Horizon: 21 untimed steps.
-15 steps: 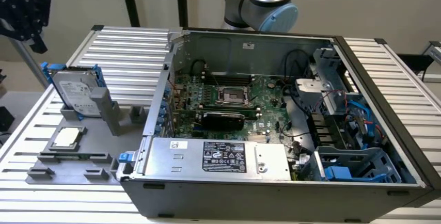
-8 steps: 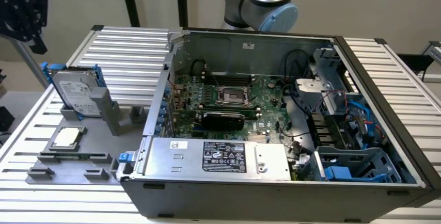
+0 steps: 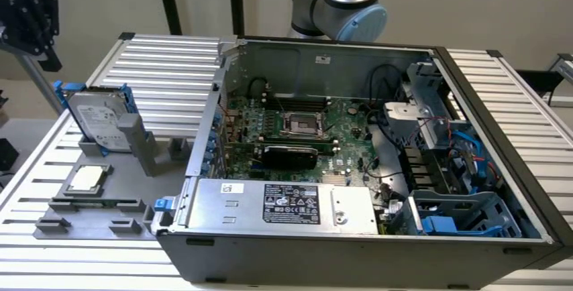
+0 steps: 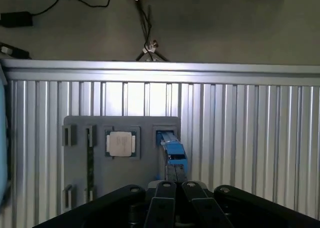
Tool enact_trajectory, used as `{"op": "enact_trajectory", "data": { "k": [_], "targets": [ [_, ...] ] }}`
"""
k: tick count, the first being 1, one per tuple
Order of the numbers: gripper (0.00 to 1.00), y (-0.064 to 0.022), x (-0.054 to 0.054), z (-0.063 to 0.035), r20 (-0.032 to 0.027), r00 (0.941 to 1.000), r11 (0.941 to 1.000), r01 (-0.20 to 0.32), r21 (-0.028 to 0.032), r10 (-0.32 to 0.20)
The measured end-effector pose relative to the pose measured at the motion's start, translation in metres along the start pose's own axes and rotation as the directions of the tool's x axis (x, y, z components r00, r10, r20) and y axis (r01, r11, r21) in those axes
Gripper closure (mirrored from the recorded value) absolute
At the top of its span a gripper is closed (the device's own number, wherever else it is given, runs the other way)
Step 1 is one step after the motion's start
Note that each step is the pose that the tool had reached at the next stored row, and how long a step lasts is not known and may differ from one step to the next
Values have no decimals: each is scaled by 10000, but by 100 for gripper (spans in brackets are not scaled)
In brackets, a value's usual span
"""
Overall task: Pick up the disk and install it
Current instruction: 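Pick up the disk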
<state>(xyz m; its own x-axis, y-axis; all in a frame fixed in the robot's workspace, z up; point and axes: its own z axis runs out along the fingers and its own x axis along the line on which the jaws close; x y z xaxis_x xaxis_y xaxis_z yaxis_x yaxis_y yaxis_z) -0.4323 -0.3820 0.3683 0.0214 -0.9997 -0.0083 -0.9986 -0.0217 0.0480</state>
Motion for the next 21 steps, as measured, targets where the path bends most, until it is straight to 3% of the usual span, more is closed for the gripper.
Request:
{"op": "enact_trajectory", "data": {
  "k": [4,21],
  "targets": [
    [89,-8,-1,4,-14,9994,9994,342,29,-342],
    [88,-35,-19,2,-32,9979,9979,645,51,-645]
  ]
}}
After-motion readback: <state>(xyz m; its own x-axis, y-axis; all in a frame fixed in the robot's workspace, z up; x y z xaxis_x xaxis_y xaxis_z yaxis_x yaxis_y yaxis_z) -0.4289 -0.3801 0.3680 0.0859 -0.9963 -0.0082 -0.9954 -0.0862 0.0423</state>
